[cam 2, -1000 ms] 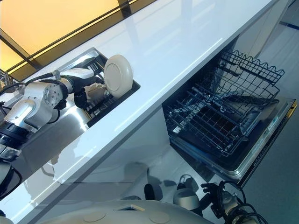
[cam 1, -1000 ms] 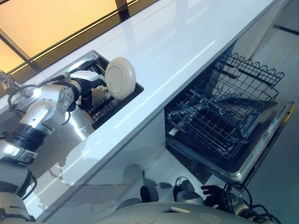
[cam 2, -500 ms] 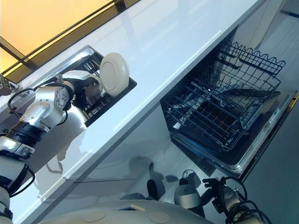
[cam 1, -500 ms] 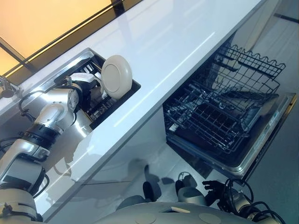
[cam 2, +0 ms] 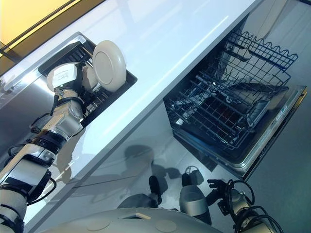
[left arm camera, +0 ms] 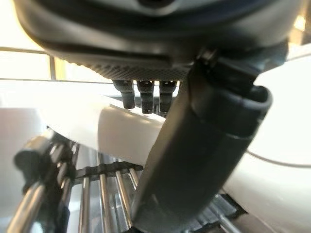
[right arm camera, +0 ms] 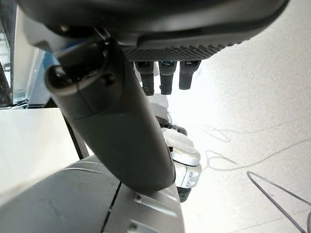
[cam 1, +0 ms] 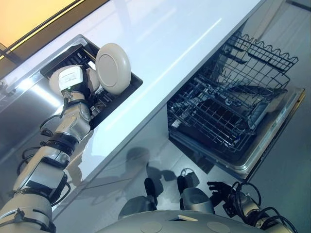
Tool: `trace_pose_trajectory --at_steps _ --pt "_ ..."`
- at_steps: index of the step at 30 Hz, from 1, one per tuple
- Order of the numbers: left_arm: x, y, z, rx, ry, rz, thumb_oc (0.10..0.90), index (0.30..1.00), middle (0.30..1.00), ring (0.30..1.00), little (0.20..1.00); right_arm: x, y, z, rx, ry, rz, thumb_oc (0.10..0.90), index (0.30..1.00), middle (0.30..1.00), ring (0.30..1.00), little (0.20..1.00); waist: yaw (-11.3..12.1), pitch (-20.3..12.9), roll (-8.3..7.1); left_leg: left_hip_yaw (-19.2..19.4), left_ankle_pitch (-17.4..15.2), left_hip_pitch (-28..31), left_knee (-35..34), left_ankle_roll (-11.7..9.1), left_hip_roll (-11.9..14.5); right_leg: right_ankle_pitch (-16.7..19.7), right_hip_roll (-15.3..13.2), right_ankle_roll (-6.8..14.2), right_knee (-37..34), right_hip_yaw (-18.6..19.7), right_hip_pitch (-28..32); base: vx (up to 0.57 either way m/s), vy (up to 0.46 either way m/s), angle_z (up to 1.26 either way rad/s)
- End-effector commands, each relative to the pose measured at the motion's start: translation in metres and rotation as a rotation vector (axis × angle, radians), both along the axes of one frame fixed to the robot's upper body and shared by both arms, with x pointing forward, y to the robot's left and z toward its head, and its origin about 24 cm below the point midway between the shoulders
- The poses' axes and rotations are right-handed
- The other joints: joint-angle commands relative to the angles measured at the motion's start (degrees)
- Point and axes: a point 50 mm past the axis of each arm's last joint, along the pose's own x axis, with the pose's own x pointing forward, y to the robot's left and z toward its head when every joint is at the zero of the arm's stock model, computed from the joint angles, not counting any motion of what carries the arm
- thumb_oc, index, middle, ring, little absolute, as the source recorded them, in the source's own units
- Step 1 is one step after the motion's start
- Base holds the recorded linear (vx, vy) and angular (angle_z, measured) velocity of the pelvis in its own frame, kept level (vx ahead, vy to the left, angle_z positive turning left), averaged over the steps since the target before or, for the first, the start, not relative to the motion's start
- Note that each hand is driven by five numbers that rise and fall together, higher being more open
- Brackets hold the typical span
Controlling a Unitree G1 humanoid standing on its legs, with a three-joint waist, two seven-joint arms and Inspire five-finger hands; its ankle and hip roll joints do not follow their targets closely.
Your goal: Pick up plates and place into dishwasher.
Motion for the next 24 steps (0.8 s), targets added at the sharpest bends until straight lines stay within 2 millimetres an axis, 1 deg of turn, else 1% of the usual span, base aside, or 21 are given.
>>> trace_pose_trajectory --at_steps 1,2,3,4,5,8,10,13,16,17,19,21,24 --pt "0.001 0.04 0.022 -0.024 -0.147 0.258 0.8 0.9 0.9 0.9 0.9 0.013 0.023 0.002 0.103 -0.107 -0.008 0.8 0.9 0.9 0.9 0.9 -1.8 0.1 -3.05 0.9 -7.6 -4.4 7.4 1.0 -3.2 -5.3 1.6 3.0 7.7 -0.4 -5.4 -0.05 -0.075 -0.16" --pt "0.0 0.042 0.018 -0.052 -0.157 0.273 0.8 0.9 0.9 0.9 0.9 0.013 0.023 0.002 0.103 -0.108 -0.009 0.8 0.9 0.9 0.9 0.9 -1.8 0.2 -3.16 1.0 -7.5 -4.6 7.5 1.0 -3.1 -5.2 1.7 3.1 7.7 -0.3 -5.6 -0.07 -0.066 -0.14" --pt "-0.002 0.043 0.014 -0.076 -0.171 0.286 0.1 0.3 0.3 0.3 0.2 0.012 0.024 0.002 0.102 -0.106 -0.011 0.8 0.9 0.9 0.9 0.9 -1.9 0.5 -3.41 1.0 -7.4 -5.1 7.7 1.0 -3.0 -5.0 1.8 3.0 7.6 -0.1 -5.8 -0.08 -0.054 -0.23" --pt "-0.004 0.046 0.012 -0.073 -0.168 0.279 0.1 0.3 0.3 0.3 0.2 0.011 0.023 0.001 0.099 -0.1 -0.013 0.8 0.9 0.9 0.9 0.9 -1.8 0.7 -3.54 1.0 -7.3 -5.5 8.0 0.9 -2.9 -5.0 1.8 2.9 7.5 0.0 -6.0 -0.09 -0.055 -0.28" --pt "-0.004 0.047 0.013 -0.09 -0.191 0.281 0.1 0.3 0.3 0.3 0.2 0.009 0.023 0.0 0.094 -0.094 -0.014 0.8 0.9 0.9 0.9 0.9 -1.8 1.0 -3.61 1.0 -7.3 -5.7 8.3 0.8 -2.8 -4.9 1.9 2.8 7.6 0.2 -6.2 -0.06 -0.038 -0.29" --pt "-0.006 0.048 0.017 -0.047 -0.221 0.283 0.1 0.3 0.3 0.3 0.2 0.005 0.021 -0.001 0.09 -0.082 -0.019 0.8 0.9 0.9 0.9 0.9 -1.7 1.2 -3.69 0.8 -7.4 -5.9 8.7 0.8 -2.7 -4.9 2.0 2.7 7.5 0.4 -6.1 -0.02 -0.015 -0.09" --pt "-0.009 0.053 0.027 0.03 -0.25 0.284 0.1 0.3 0.3 0.3 0.2 0.002 0.02 -0.001 0.095 -0.082 -0.014 0.8 0.9 0.9 0.9 0.9 -1.5 1.1 -3.73 0.5 -7.5 -6.0 9.1 0.7 -2.8 -4.9 1.9 2.6 7.2 0.4 -5.7 0.0 0.0 0.0" --pt "-0.011 0.061 0.039 0.132 -0.249 0.282 0.1 0.3 0.3 0.3 0.2 0.0 0.019 -0.001 0.098 -0.087 0.003 0.8 0.9 0.9 0.9 0.9 -1.3 0.5 -3.54 0.3 -7.6 -6.1 9.6 0.5 -3.0 -4.8 1.6 2.6 6.8 0.2 -5.2 0.0 0.007 0.01" --pt "-0.013 0.065 0.047 0.24 -0.243 0.259 0.1 0.3 0.3 0.3 0.2 0.0 0.019 0.0 0.102 -0.089 0.018 0.8 0.9 0.9 0.9 0.9 -1.0 0.0 -3.34 -0.1 -7.7 -5.9 9.7 0.3 -3.1 -4.9 1.4 2.6 6.6 0.1 -4.6 0.01 0.014 0.01" --pt "-0.015 0.067 0.053 0.322 -0.238 0.24 0.1 0.3 0.3 0.3 0.2 -0.001 0.019 0.0 0.1 -0.087 0.031 0.8 0.9 0.9 0.9 0.9 -0.7 -0.6 -3.11 -0.4 -7.9 -5.7 9.9 0.2 -3.3 -4.9 1.2 2.6 6.4 0.0 -4.1 0.04 0.052 0.02" --pt "-0.016 0.068 0.057 0.372 -0.238 0.224 0.1 0.3 0.3 0.3 0.2 -0.003 0.019 -0.001 0.095 -0.08 0.043 0.8 0.9 0.9 0.9 0.9 -0.5 -1.1 -2.9 -0.6 -8.0 -5.5 10.0 0.1 -3.5 -5.0 1.0 2.6 6.1 -0.1 -3.7 0.04 0.057 0.02" --pt "-0.02 0.07 0.064 0.477 -0.229 0.185 0.1 0.3 0.3 0.3 0.2 -0.006 0.017 -0.002 0.083 -0.062 0.056 0.8 0.9 0.9 0.9 0.9 0.0 -2.0 -2.44 -1.0 -8.3 -5.0 10.2 0.0 -3.9 -5.0 0.7 2.6 5.8 -0.5 -2.9 0.05 0.063 0.01" --pt "-0.025 0.074 0.073 0.543 -0.237 0.171 0.1 0.3 0.3 0.3 0.2 -0.009 0.014 -0.002 0.065 -0.041 0.072 0.8 0.9 0.9 0.9 0.9 0.6 -3.1 -1.91 -1.5 -8.7 -4.5 10.6 -0.2 -4.2 -5.2 0.2 2.5 5.6 -1.0 -2.2 0.04 0.068 0.03"
